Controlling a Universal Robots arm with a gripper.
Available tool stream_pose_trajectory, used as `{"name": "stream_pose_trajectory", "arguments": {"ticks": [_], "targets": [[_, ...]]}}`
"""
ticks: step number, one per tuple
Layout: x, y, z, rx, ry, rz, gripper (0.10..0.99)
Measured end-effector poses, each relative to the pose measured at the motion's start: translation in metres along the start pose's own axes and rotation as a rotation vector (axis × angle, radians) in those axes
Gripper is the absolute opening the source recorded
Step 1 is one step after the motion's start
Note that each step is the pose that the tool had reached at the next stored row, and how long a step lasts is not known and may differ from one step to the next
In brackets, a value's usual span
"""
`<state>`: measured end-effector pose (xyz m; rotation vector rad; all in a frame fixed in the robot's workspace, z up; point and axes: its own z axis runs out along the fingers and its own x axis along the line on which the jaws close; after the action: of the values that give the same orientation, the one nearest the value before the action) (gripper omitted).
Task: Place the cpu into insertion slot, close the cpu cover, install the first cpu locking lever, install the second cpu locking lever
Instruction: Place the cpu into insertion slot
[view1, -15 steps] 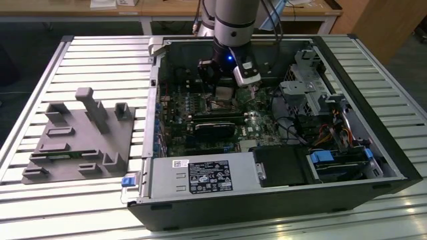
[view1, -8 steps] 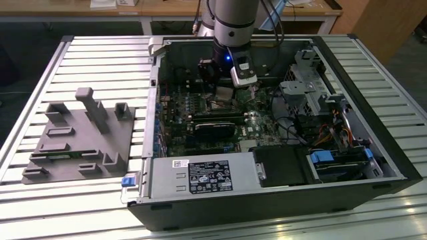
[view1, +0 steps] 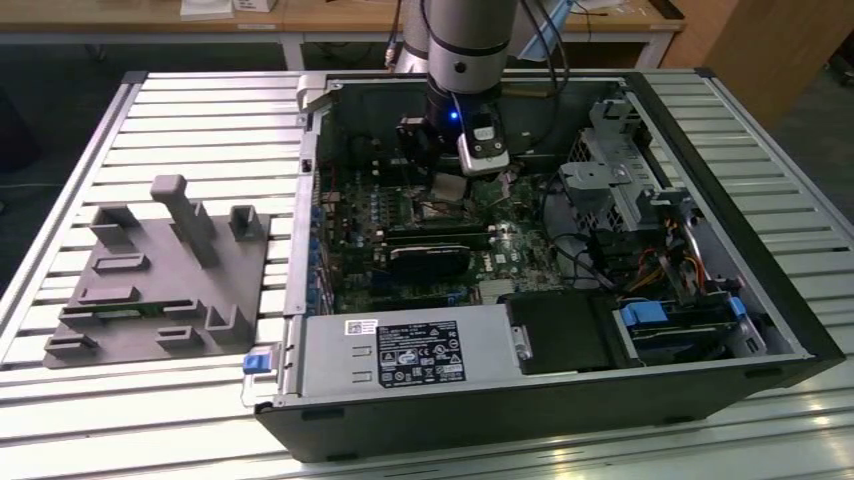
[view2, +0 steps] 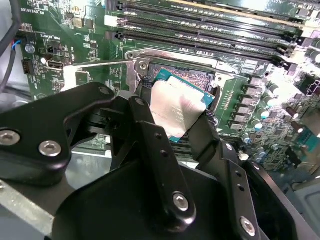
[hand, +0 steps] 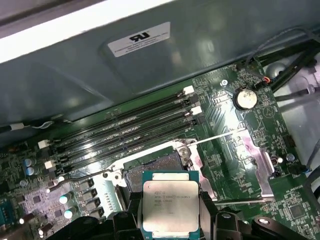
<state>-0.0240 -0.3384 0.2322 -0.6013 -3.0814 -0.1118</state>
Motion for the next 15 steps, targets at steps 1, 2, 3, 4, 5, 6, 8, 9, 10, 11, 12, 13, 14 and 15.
{"name": "stream_pose_trajectory", "arguments": {"ticks": [1,2,3,4,5,6,8,9,10,11,12,13,14,15], "targets": [[0.0000,0.0000,0.0000,0.000,-0.0004,0.006,0.541],[0.0000,0.0000,0.0000,0.000,-0.0008,0.011,0.541],[0.0000,0.0000,0.0000,0.000,-0.0012,0.017,0.541],[0.0000,0.0000,0.0000,0.000,-0.0016,0.024,0.541],[0.0000,0.0000,0.0000,0.000,-0.0021,0.030,0.541],[0.0000,0.0000,0.0000,0.000,-0.0027,0.038,0.541],[0.0000,0.0000,0.0000,0.000,-0.0040,0.055,0.541],[0.0000,0.0000,0.0001,0.000,-0.0048,0.065,0.541],[0.0000,0.0000,0.0001,0.000,-0.0055,0.076,0.541],[0.0000,0.0000,0.0001,0.000,-0.0063,0.087,0.541],[0.0000,0.0000,0.0001,-0.001,-0.0072,0.098,0.541],[0.0000,0.0000,0.0001,-0.001,-0.0080,0.110,0.541],[0.0000,0.0000,0.0001,-0.001,-0.0089,0.122,0.541],[0.0000,0.0000,0.0001,-0.001,-0.0098,0.134,0.541]]}}
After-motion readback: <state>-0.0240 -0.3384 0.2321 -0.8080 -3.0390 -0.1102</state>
